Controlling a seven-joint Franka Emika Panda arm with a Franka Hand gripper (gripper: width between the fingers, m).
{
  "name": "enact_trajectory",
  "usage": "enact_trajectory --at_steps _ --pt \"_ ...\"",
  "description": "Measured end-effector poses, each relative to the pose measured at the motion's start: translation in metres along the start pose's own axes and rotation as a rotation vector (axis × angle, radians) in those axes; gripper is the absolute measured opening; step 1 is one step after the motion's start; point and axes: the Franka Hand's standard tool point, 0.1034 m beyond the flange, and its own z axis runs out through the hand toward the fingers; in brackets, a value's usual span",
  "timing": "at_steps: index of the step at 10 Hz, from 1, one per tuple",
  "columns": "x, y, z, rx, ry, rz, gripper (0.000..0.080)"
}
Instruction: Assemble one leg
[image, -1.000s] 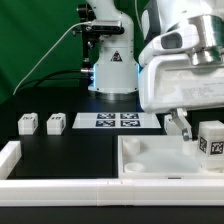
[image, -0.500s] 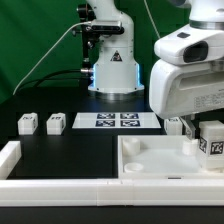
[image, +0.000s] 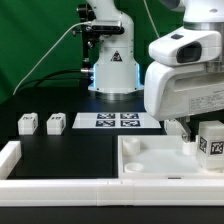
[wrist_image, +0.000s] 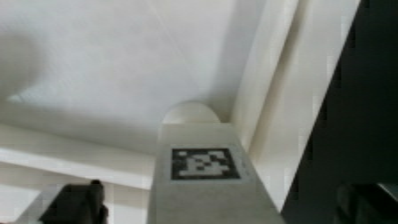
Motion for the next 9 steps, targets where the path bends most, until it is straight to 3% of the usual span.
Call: enact_trajectory --at_steps 1,3,4,5,9 --pt "-0.0001 0.0006 0.0002 0.000 0.000 0.001 0.0649" --pt "-0.0001 0.0002 0.0002 0.000 0.000 0.000 0.0405" --pt "0.0002 0.0007 0.0001 0.000 0.001 -0.023 0.0405" --pt "0.0011 0.0008 0.0000 -0.001 0.007 -0.038 0.0293" --pt "0.0011 -0.0003 0.0003 0.003 0.007 0.039 0.0294"
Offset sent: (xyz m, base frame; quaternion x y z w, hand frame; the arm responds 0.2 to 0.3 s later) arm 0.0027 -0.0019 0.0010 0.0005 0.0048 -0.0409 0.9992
